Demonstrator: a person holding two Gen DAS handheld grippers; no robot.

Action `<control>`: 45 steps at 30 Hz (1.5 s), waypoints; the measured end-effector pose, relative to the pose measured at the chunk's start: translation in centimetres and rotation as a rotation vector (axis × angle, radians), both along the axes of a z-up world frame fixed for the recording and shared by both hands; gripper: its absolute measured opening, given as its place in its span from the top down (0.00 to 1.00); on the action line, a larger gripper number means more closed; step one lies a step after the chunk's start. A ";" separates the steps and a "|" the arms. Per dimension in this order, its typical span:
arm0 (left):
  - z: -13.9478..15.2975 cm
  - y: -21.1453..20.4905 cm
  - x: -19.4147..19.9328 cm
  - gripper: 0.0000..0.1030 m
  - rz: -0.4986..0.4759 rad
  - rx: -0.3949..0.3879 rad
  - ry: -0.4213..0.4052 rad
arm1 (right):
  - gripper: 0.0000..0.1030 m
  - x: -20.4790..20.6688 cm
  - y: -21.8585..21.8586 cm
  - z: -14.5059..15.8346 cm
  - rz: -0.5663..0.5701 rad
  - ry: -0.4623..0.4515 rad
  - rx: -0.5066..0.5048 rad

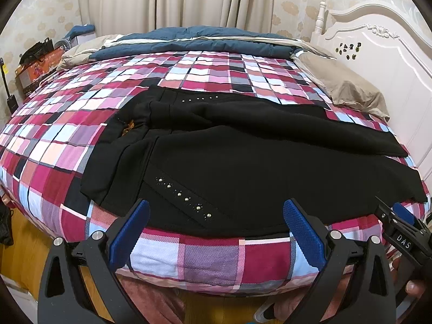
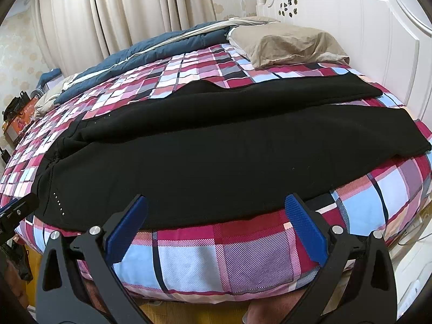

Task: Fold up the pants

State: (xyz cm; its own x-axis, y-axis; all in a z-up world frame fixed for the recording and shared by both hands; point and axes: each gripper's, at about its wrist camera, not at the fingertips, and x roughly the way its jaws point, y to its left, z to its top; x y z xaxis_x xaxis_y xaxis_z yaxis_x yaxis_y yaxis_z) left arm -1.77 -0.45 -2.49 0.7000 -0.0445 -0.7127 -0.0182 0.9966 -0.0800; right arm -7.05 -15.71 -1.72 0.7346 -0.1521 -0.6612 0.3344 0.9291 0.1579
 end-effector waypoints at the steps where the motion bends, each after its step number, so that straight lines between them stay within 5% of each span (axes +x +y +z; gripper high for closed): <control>1: 0.0 0.0 0.0 0.04 -0.001 -0.001 0.001 | 0.02 0.0 0.0 -0.1 0.001 0.001 0.001; 45: -1.1 -0.6 0.6 0.04 -0.010 0.008 0.039 | 0.02 1.2 -0.3 -1.3 0.009 0.050 0.026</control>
State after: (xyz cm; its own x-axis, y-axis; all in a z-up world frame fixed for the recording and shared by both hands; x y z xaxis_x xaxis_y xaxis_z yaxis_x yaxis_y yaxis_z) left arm -1.20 -1.02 -3.63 0.6715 -0.0455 -0.7396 -0.0116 0.9973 -0.0718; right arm -5.87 -15.98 -3.06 0.7016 -0.1275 -0.7010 0.3341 0.9279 0.1655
